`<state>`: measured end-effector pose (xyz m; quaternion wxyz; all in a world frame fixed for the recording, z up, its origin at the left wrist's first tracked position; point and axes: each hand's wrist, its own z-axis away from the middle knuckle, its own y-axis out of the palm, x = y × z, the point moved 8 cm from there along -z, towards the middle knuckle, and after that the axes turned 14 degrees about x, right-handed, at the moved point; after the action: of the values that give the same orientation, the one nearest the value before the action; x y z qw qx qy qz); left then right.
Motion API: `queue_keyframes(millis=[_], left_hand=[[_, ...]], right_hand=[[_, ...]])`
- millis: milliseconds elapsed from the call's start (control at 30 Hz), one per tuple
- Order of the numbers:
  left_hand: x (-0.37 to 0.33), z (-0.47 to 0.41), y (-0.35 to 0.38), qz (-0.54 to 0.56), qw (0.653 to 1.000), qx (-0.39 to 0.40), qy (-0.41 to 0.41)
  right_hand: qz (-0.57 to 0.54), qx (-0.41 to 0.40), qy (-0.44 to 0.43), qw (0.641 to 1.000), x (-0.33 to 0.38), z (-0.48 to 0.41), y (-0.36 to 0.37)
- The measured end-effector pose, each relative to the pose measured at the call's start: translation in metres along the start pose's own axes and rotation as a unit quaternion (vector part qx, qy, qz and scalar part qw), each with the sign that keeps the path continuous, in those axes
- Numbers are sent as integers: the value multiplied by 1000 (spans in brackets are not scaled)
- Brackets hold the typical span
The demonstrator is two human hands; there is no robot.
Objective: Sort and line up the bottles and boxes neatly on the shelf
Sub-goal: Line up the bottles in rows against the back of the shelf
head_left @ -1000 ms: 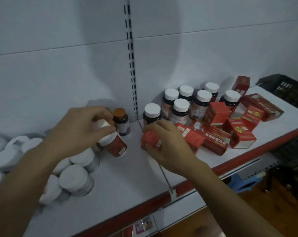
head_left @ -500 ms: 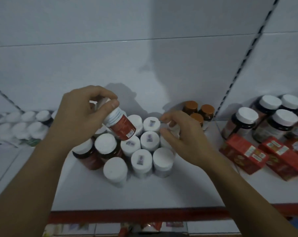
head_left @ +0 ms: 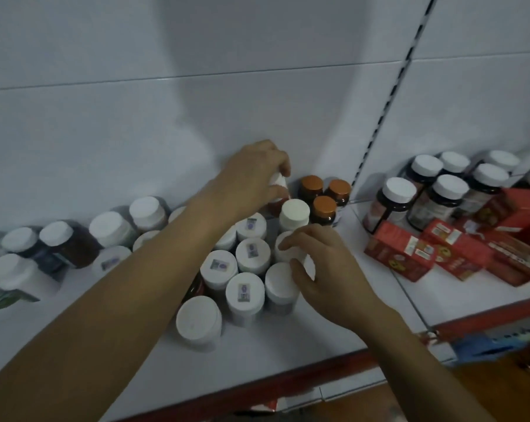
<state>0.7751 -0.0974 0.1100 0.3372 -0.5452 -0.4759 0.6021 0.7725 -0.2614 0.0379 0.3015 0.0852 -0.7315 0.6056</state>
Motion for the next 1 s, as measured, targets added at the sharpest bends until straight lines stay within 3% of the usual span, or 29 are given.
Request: queue_keyframes(millis=[167, 333, 433, 567, 633, 700, 767, 833, 900, 1000], left_hand=[[16, -1, 30, 13, 992, 123, 31], [33, 23, 16, -67, 994, 83, -26], [37, 28, 29, -131, 978, 135, -93], [34, 34, 47, -43, 974, 190, -115], [32, 43, 27, -10, 983, 138, -123], [40, 65, -14, 60, 986, 34, -153], [58, 106, -61, 132, 967, -102, -195], [79, 157, -96, 118, 938, -219, -240], [97, 203, -112, 84, 917, -269, -281], [122, 259, -117, 68, 896, -280, -338]], right_hand=[[78, 84, 19, 993, 0, -6, -1], [123, 141, 8, 982, 2, -15, -5], [177, 199, -15, 964, 2, -21, -2], [207, 215, -58, 953, 5, -28, -7], [186, 191, -66, 962, 7, -29, -25], [155, 132, -93, 975, 13, -32, -51], [111, 66, -123, 984, 26, -39, -75], [52, 32, -136, 989, 41, -56, -84], [19, 18, -154, 988, 64, -77, -80], [-22, 12, -203, 979, 111, -105, -64]])
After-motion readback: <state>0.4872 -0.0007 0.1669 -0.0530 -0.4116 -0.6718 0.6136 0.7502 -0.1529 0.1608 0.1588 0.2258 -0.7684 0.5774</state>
